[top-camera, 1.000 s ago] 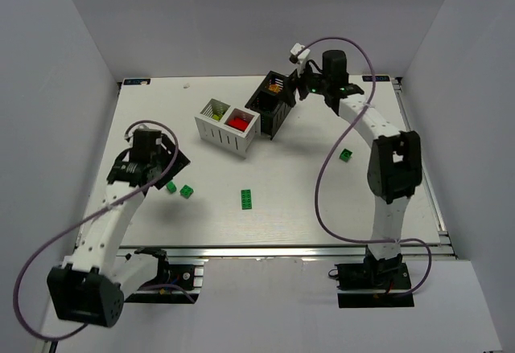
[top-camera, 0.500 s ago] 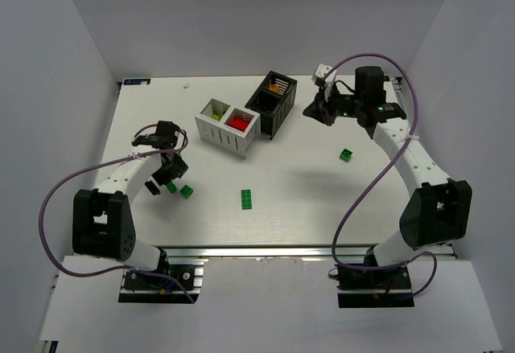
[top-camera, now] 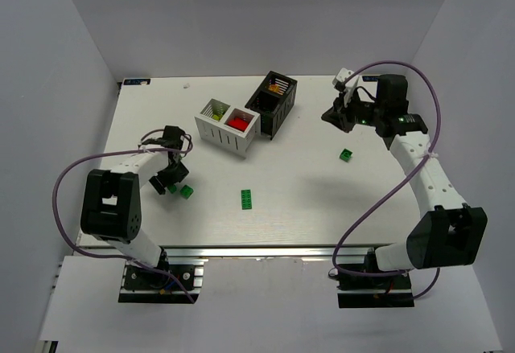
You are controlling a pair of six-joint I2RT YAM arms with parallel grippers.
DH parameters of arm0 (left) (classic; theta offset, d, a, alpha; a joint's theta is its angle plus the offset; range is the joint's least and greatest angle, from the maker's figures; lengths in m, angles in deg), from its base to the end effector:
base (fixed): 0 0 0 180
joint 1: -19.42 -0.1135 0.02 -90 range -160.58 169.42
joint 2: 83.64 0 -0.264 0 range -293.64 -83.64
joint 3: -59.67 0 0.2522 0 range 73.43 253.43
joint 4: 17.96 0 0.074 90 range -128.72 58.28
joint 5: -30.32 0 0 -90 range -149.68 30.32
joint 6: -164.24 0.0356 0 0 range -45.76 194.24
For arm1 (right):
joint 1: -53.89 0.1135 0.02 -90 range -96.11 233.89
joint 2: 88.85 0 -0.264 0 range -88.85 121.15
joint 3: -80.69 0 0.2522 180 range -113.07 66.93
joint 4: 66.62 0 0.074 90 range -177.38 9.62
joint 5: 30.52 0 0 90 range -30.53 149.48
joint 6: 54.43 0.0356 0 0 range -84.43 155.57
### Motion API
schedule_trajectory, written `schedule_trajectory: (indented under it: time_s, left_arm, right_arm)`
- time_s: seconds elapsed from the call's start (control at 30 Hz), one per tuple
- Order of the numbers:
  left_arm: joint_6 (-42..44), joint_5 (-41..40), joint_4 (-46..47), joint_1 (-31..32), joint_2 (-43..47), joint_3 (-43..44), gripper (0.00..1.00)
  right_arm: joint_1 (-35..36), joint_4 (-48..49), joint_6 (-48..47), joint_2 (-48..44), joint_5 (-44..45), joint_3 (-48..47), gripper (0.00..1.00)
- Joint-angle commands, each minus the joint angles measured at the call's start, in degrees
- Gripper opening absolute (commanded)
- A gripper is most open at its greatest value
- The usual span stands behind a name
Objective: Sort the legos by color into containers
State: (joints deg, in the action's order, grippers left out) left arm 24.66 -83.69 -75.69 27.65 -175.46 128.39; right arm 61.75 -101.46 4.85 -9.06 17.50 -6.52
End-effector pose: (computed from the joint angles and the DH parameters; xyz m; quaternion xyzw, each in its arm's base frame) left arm 0.2766 -0.0254 0.1733 -0.3598 0.9063 0.1437 0.1687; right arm 0.3063 0.0663 0.3596 -0.4392 0.6916 0.2039 0.5360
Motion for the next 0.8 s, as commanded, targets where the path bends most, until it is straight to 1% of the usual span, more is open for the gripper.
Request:
schedule_trajectory:
  time_s: [0.0, 0.03, 0.07, 0.17, 0.2, 0.27, 0.3, 0.33, 0.37, 0.4, 0.5, 0.53, 0.6, 0.63, 0.67, 0.7, 0.73, 0.77]
  left_arm:
    - [-0.08, -1.13, 3.62, -0.32, -0.12, -0.90, 0.73]
    - [-0.08, -1.39, 4.06, -0.32, -0.30, -1.17, 0.70]
    - [-0.08, -2.00, 4.32, -0.41, -0.39, -1.34, 0.64]
    - [0.27, -3.23, 4.85, -0.32, -0.56, -1.79, 0.55]
    - [0.36, -3.41, 5.11, -0.32, -0.48, -1.79, 0.48]
    - [0.80, -3.41, 5.55, -0.32, -0.30, -2.22, 0.41]
    - [0.89, -3.33, 5.82, -0.32, 0.05, -2.22, 0.34]
    - [1.15, -3.15, 5.99, -0.32, 0.31, -2.22, 0.30]
    - [1.33, -3.06, 6.00, -0.41, 0.32, -2.22, 0.30]
    - [1.50, -2.45, 6.00, -0.32, 1.53, -2.22, 0.20]
    - [2.82, -1.05, 5.38, -0.32, 4.09, -1.70, 0.11]
    - [4.22, -0.43, 5.21, -0.32, 6.36, -1.44, 0.07]
    - [5.80, 1.58, 5.55, -0.32, 9.09, -0.74, 0.03]
    - [7.81, 4.56, 6.08, -0.23, 12.06, -0.56, 0.00]
    - [8.79, 6.59, 7.56, -0.32, 13.49, -0.55, 0.00]
    - [9.67, 8.78, 8.54, -0.32, 14.89, -0.47, 0.00]
    - [11.33, 13.68, 9.76, -0.32, 16.30, -0.47, 0.00]
    - [11.96, 16.34, 11.17, -0.23, 18.57, -0.64, 0.00]
  right_arm:
    - [-1.17, 0.51, 1.10, -1.48, -0.91, 0.50, 0.13]
    - [-1.44, 0.60, 1.36, -1.65, -1.18, 0.50, 0.13]
    - [-1.62, 0.86, 1.54, -1.92, -1.35, 0.59, 0.13]
    - [-2.14, 1.13, 2.15, -2.44, -1.70, 0.68, 0.13]
    - [-2.49, 1.13, 2.24, -2.62, -1.79, 0.85, 0.13]
    - [-2.76, 1.39, 2.51, -3.14, -2.14, 1.11, 0.13]
    - [-2.93, 1.57, 2.59, -3.32, -2.23, 1.38, 0.13]
    - [-3.11, 1.57, 2.86, -3.67, -2.49, 1.55, 0.13]
    - [-3.20, 1.74, 3.03, -3.85, -2.58, 1.73, 0.13]
    - [-3.29, 1.83, 3.12, -4.03, -2.76, 1.99, 0.13]
    - [-3.55, 1.83, 3.30, -4.82, -3.20, 2.43, 0.13]
    - [-3.55, 1.92, 3.39, -5.08, -3.55, 2.78, 0.13]
    - [-3.55, 1.75, 3.39, -5.70, -3.81, 2.96, 0.14]
    - [-3.55, 1.57, 3.30, -6.13, -4.16, 3.31, 0.21]
    - [-3.55, 1.48, 3.30, -6.22, -4.25, 3.40, 0.30]
    - [-3.64, 1.22, 3.12, -6.31, -4.43, 3.58, 0.42]
    - [-3.64, 0.96, 2.77, -6.66, -4.87, 3.75, 0.63]
    - [-3.64, 0.52, 2.34, -6.84, -5.22, 4.36, 0.70]
